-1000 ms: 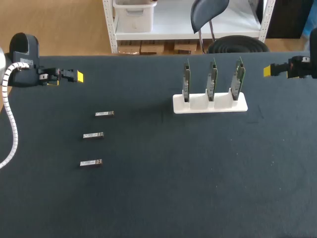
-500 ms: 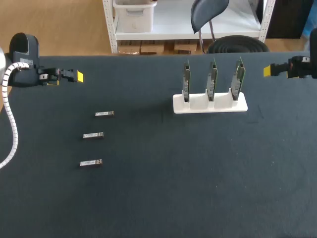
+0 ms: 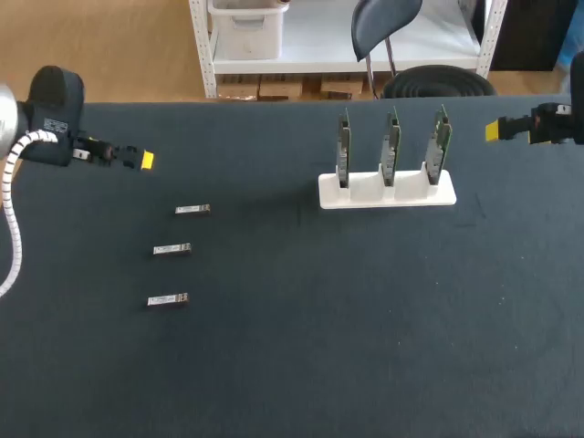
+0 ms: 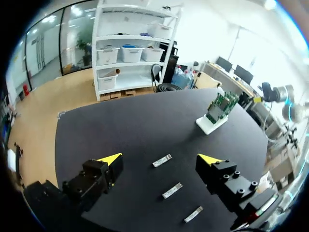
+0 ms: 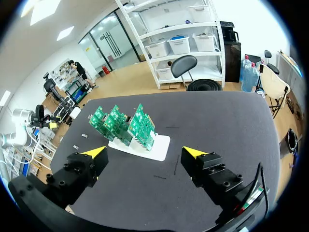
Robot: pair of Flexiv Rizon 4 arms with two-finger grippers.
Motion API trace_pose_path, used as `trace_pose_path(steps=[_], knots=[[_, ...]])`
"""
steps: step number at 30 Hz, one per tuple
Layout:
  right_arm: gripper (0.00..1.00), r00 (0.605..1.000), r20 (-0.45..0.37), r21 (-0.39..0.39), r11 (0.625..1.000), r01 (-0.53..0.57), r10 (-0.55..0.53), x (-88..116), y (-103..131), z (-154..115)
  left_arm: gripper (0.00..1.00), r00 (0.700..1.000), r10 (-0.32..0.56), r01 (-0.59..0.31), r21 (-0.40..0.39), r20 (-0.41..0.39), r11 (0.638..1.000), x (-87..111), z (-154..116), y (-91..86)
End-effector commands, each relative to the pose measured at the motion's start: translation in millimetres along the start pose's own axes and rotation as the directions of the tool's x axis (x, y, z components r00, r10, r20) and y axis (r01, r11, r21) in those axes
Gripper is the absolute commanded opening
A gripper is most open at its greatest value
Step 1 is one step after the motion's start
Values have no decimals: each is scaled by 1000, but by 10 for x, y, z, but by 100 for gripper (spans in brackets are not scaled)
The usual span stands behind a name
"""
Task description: Pick up the optical module with the left hand, and insert it into the network port with the right hand.
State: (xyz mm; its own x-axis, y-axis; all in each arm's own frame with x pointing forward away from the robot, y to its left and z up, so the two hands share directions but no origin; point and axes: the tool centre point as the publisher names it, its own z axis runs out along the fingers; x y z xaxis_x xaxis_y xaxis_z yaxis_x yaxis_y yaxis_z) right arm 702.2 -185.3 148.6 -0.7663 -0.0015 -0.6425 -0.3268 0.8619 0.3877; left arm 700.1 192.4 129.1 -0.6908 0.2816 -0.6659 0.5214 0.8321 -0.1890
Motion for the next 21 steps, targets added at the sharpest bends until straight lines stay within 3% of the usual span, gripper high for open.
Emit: trace_pose_path(steps=[1, 5, 9, 15, 21], knots=[[100, 1000, 0, 10, 1000, -1, 1, 6, 20, -21, 100, 924, 292, -282, 75, -245, 957, -107, 206, 97], [100, 1000, 0, 10, 1000, -1, 1, 6, 20, -21, 100, 831, 472, -448, 151, -293, 881, -103, 355, 119], [100, 1000, 0, 10, 1000, -1, 1, 6, 20, -21, 100, 702, 614, -584, 202, -362, 786, -27, 511, 143], [100, 1000, 0, 10, 1000, -1, 1, 6, 20, -21, 100, 574, 722, -662, 300, -386, 687, 129, 690, 188], [100, 1000, 0, 10, 1000, -1, 1, 6, 20, -21, 100, 433, 829, -745, 377, -355, 551, 226, 846, 251]])
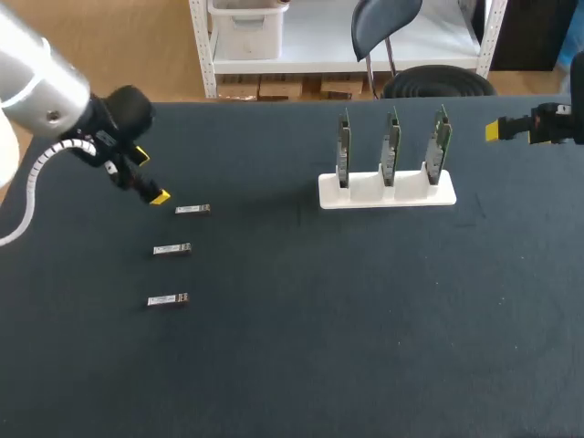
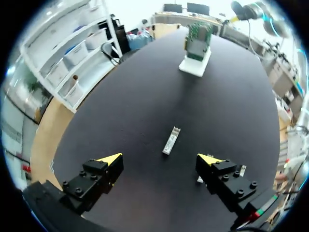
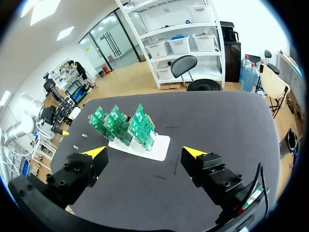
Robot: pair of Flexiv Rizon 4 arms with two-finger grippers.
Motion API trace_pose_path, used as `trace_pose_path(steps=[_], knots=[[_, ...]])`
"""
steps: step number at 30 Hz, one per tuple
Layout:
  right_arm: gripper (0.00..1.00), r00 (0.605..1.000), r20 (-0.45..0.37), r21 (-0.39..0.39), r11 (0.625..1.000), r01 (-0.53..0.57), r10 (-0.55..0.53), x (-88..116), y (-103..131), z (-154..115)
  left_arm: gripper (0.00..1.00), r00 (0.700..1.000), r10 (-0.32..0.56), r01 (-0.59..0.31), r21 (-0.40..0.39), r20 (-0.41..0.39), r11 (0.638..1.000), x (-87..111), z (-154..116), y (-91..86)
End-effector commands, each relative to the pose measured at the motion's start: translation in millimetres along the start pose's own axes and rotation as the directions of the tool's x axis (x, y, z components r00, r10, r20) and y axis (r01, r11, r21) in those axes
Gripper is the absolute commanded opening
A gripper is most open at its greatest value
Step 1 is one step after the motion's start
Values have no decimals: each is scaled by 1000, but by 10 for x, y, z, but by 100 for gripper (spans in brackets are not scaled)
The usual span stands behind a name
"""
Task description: Pick up the optical module with the left hand, and insert it into the network port with the right hand.
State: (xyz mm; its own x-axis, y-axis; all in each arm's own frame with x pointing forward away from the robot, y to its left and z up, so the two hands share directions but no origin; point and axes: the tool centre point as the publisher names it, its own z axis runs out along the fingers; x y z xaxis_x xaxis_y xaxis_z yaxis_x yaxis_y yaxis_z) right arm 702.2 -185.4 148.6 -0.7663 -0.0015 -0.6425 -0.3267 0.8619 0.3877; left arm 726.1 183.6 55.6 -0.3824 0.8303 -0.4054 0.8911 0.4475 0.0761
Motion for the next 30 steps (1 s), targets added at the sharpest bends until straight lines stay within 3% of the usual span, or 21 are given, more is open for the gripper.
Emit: trace_pose_path(steps=[1, 4, 10, 19, 26, 30], knots=[[100, 1000, 0, 10, 1000, -1, 1, 6, 21, -21, 100, 899, 404, -387, 125, -169, 914, -55, 137, 101], [100, 1000, 0, 10, 1000, -1, 1, 6, 21, -21, 100, 859, 473, -449, 153, -198, 880, -37, 213, 112], [100, 1000, 0, 10, 1000, -1, 1, 6, 21, -21, 100, 818, 526, -491, 196, -231, 849, -31, 320, 74], [100, 1000, 0, 10, 1000, -1, 1, 6, 21, -21, 100, 817, 493, -451, 199, -300, 870, -2, 564, 36], [100, 1000, 0, 10, 1000, -1, 1, 6, 21, -21, 100, 856, 380, -346, 159, -349, 925, -14, 669, 88], [100, 1000, 0, 10, 1000, -1, 1, 6, 21, -21, 100, 855, 366, -337, 143, -368, 931, 8, 697, 113]])
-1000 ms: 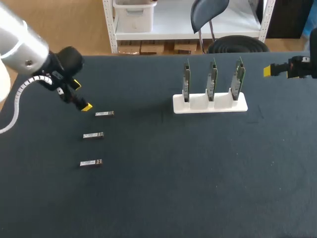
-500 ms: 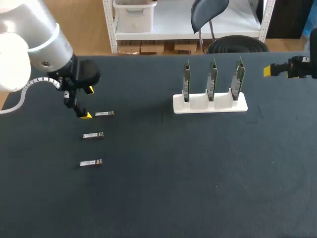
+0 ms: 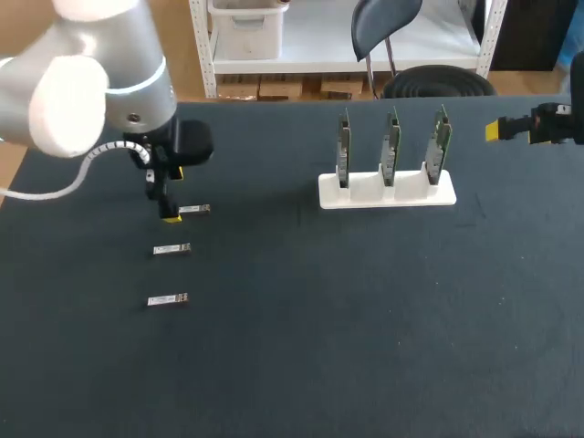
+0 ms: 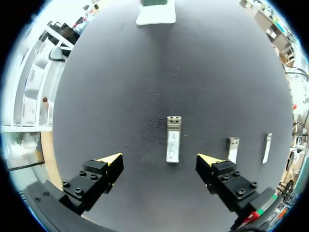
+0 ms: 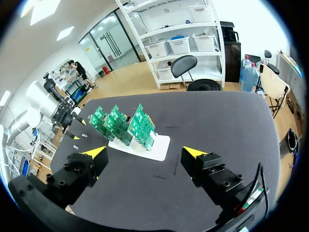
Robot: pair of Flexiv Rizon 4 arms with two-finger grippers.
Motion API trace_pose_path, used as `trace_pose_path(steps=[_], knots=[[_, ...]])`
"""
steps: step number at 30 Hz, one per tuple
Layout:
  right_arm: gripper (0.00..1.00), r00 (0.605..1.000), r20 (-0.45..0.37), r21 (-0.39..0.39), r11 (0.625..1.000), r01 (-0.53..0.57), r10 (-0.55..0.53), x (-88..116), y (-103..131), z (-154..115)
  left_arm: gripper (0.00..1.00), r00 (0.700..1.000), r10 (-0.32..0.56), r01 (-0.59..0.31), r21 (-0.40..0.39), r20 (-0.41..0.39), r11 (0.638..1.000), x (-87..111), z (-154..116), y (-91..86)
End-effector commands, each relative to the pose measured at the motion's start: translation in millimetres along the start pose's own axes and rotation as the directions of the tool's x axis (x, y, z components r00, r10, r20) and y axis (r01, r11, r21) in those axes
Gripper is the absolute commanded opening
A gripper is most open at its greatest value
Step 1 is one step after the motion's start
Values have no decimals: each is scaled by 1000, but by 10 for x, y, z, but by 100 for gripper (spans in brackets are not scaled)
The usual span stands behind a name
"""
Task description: Pick up the optical module with the left hand, and insert it into the network port with the right hand.
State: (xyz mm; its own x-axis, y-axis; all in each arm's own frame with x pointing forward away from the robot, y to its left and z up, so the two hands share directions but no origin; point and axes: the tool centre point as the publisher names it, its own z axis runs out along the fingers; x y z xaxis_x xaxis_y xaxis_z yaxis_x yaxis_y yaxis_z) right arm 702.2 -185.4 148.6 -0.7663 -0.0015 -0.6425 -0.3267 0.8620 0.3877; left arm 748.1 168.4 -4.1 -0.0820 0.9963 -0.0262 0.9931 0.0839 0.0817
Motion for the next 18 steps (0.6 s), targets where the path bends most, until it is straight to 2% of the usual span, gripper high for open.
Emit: trace_pose_path(steps=[1, 3, 5, 8, 18], knots=[[100, 1000, 0, 10, 1000, -1, 1, 6, 21, -21, 100, 999, -11, 11, 3, -50, 1000, -19, 46, 44], [100, 1000, 0, 10, 1000, -1, 1, 6, 21, -21, 100, 998, -29, 30, 15, -51, 999, -12, 64, 43], [100, 1000, 0, 10, 1000, -1, 1, 6, 21, -21, 100, 998, -50, 52, 69, -25, 996, -10, 84, 36], [100, 1000, 0, 10, 1000, -1, 1, 6, 21, -21, 100, 997, -80, 81, 84, -19, 993, -28, 108, 23], [100, 1000, 0, 10, 1000, -1, 1, 6, 21, -21, 100, 995, -91, 94, 92, -36, 991, -43, 203, 14]])
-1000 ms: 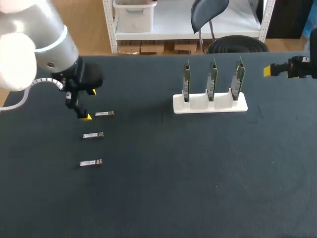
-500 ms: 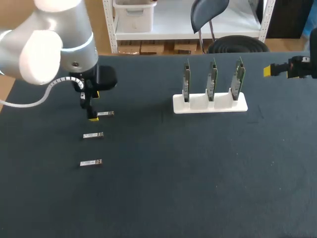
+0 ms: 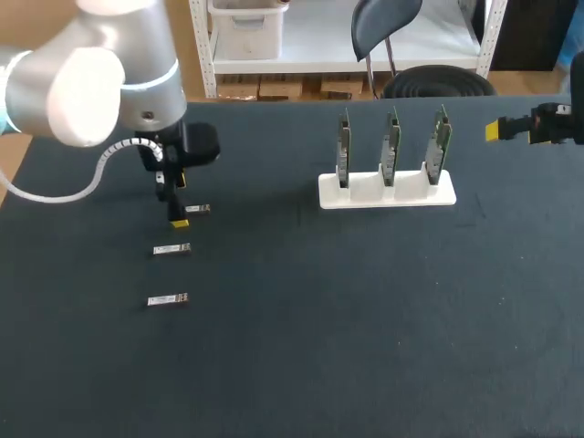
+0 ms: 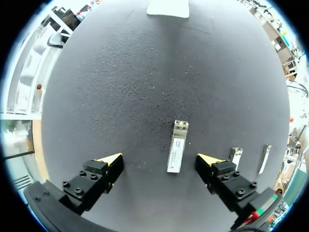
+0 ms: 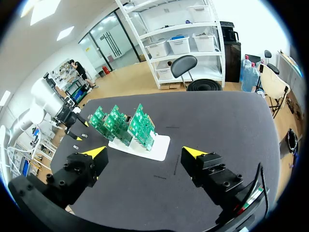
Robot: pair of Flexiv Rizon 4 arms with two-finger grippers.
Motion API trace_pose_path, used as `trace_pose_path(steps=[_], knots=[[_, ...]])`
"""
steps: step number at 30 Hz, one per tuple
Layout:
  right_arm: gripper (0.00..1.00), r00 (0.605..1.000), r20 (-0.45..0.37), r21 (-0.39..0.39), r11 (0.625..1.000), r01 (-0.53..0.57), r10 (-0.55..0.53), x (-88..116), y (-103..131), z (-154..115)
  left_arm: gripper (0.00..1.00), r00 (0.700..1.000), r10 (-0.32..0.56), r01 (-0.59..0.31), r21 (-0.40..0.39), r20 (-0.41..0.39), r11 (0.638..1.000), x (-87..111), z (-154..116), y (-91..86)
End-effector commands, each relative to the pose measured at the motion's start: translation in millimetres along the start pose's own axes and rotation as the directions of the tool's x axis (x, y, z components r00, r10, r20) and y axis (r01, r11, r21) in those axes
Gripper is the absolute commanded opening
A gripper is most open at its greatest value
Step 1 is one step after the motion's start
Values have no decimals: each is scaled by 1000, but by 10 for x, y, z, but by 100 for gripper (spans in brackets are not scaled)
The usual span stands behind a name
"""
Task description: Pick up the optical module with the left hand, and insert it into the network port with the right hand.
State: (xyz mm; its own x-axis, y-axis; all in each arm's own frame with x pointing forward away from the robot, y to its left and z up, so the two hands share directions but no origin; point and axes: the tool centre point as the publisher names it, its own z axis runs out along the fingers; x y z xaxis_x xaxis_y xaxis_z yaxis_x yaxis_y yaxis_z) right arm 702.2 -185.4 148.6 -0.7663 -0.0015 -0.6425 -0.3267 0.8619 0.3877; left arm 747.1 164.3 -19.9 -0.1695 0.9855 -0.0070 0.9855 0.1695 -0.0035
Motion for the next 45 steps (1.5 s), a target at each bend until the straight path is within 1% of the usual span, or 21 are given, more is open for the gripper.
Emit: trace_pose_path(steps=[1, 5, 6, 7, 8, 13, 21, 24, 26, 28, 30, 32, 34, 35, 37, 39, 40, 41, 42, 45], knots=[[100, 1000, 0, 10, 1000, -1, 1, 6, 21, -21, 100, 1000, -7, 8, 11, -11, 1000, -8, 51, 44], [100, 1000, 0, 10, 1000, -1, 1, 6, 21, -21, 100, 1000, -15, 15, 17, -17, 1000, 23, 86, 30], [100, 1000, 0, 10, 1000, -1, 1, 6, 21, -21, 82, 1000, -14, 14, 19, -18, 1000, 29, 96, 25], [100, 1000, 0, 10, 1000, -1, 1, 6, 21, -21, 40, 1000, -13, 13, 20, -19, 1000, 35, 105, 18], [100, 1000, 0, 10, 1000, -1, 1, 6, 21, -21, 0, 1000, -10, 10, 23, -18, 1000, 40, 109, 9], [100, 1000, 0, 10, 1000, -1, 1, 6, 21, -21, 0, 1000, 6, -5, 20, -21, 1000, 50, 130, -35], [100, 1000, 0, 10, 1000, -1, 1, 6, 21, -21, 0, 1000, -14, 14, 10, -17, 1000, 72, 127, -51], [100, 1000, 0, 10, 1000, -1, 1, 6, 21, -21, 0, 1000, -25, 25, 3, 4, 1000, 88, 111, -59], [100, 1000, 0, 10, 1000, -1, 1, 6, 21, -21, 0, 997, -68, 67, 20, 32, 998, 71, 63, -48], [100, 1000, 0, 10, 1000, -1, 1, 6, 21, -21, 0, 993, -94, 94, 9, 69, 996, 49, -4, -30], [100, 1000, 0, 10, 1000, -1, 1, 6, 21, -21, 0, 983, -148, 147, 17, 113, 989, 16, -85, 12], [100, 1000, 0, 10, 1000, -1, 1, 6, 21, -21, 0, 963, -213, 212, 20, 164, 977, -18, -192, 73], [100, 1000, 0, 10, 1000, -1, 1, 6, 21, -21, 0, 936, -269, 272, 15, 229, 962, -60, -339, 139], [100, 1000, 0, 10, 1000, -1, 1, 6, 21, -21, 0, 912, -307, 312, 26, 271, 950, -85, -436, 179], [100, 1000, 0, 10, 1000, -1, 1, 6, 21, -21, 0, 854, -375, 386, 46, 360, 922, -134, -657, 264], [100, 1000, 0, 10, 1000, -1, 1, 6, 21, -21, 0, 767, -450, 463, 92, 457, 882, -178, -918, 360], [100, 1000, 0, 10, 1000, -1, 1, 6, 21, -21, 0, 711, -481, 508, 98, 513, 856, -202, -1105, 422], [100, 1000, 0, 10, 1000, -1, 1, 6, 21, -21, 0, 669, -494, 535, 100, 556, 839, -220, -1250, 461], [100, 1000, 0, 10, 1000, -1, 1, 6, 21, -21, 0, 636, -499, 546, 114, 588, 830, -232, -1349, 481], [100, 1000, 0, 10, 1000, -1, 1, 6, 21, -21, 0, 503, -494, 559, 169, 709, 812, -323, -1813, 521]])
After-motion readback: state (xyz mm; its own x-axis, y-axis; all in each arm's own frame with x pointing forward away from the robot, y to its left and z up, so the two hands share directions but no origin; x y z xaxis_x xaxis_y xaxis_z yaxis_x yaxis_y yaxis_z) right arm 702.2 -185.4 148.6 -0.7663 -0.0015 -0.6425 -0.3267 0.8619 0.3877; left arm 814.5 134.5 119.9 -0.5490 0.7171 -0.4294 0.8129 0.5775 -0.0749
